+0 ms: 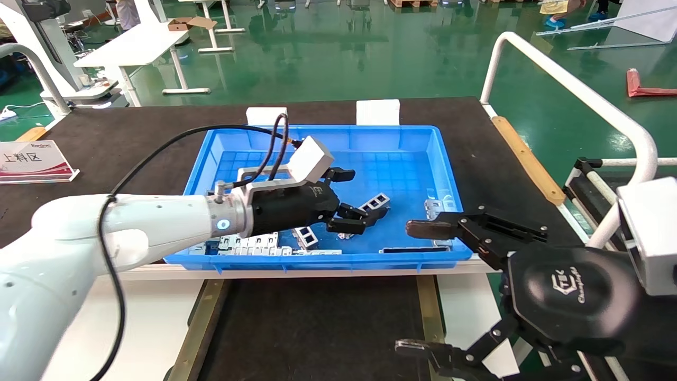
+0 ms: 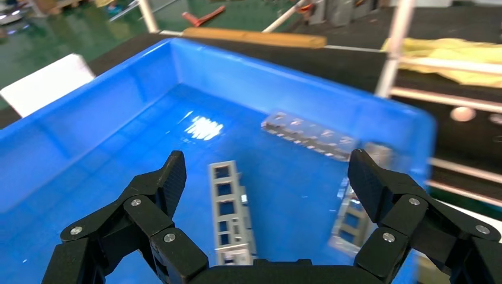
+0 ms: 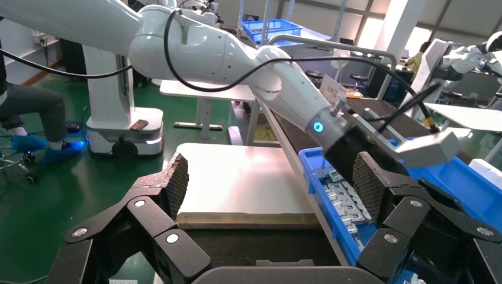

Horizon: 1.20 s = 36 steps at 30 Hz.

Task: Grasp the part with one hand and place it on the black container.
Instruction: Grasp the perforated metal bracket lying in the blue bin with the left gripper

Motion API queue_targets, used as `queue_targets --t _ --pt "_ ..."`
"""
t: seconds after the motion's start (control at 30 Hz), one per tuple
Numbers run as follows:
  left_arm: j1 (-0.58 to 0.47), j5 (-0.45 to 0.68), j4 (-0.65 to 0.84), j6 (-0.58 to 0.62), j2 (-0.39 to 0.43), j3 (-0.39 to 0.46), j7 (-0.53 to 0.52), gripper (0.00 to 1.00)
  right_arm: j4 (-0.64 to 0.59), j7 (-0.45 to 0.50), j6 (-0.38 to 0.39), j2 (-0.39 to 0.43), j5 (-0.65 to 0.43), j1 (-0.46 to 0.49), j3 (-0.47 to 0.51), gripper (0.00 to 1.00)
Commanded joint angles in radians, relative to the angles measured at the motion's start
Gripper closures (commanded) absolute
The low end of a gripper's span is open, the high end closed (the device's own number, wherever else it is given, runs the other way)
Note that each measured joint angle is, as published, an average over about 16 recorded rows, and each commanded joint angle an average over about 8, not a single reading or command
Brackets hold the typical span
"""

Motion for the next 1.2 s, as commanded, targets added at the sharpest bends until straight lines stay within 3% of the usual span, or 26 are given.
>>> queue_targets --t 0.03,0.27,0.67,0.73,0.77,0.97,1.0,1.03,1.2 --pt "-0.014 0.003 0.05 -0.027 0.024 0.0 0.026 0.0 0.0 0.0 0.0 0.0 0.0 0.0 0.0 0.0" --pt "-0.007 -0.011 0.068 -0.086 0.042 0.038 0.038 0.0 0.0 0.0 0.0 0.0 0.0 0.0 0.0 0.0" --pt "0.036 -0.052 0.014 -0.2 0.045 0.152 -0.032 0.0 0.0 0.0 0.0 0.0 0.0 0.0 -0.001 0.0" --pt "0.041 -0.062 0.005 -0.215 0.045 0.173 -0.043 0.01 0.0 0.0 0.0 0.0 0.0 0.0 -0.001 0.07" --pt "0.043 -0.067 0.001 -0.223 0.045 0.183 -0.049 0.1 0.0 0.0 0.0 0.0 0.0 0.0 -0.001 0.16" --pt "0.05 -0.096 -0.017 -0.268 0.044 0.241 -0.073 0.85 0.0 0.0 0.0 0.0 0.001 0.0 -0.001 0.91" --pt "0.05 -0.102 -0.019 -0.275 0.044 0.249 -0.076 0.96 0.0 0.0 0.0 0.0 0.001 0.0 -0.001 0.97" --pt "0.051 -0.109 -0.021 -0.282 0.044 0.257 -0.079 1.0 0.0 0.0 0.0 0.0 0.001 0.0 -0.001 1.0" --pt "0.058 -0.144 -0.03 -0.311 0.043 0.293 -0.091 1.0 0.0 0.0 0.0 0.0 0.001 0.0 -0.001 1.0"
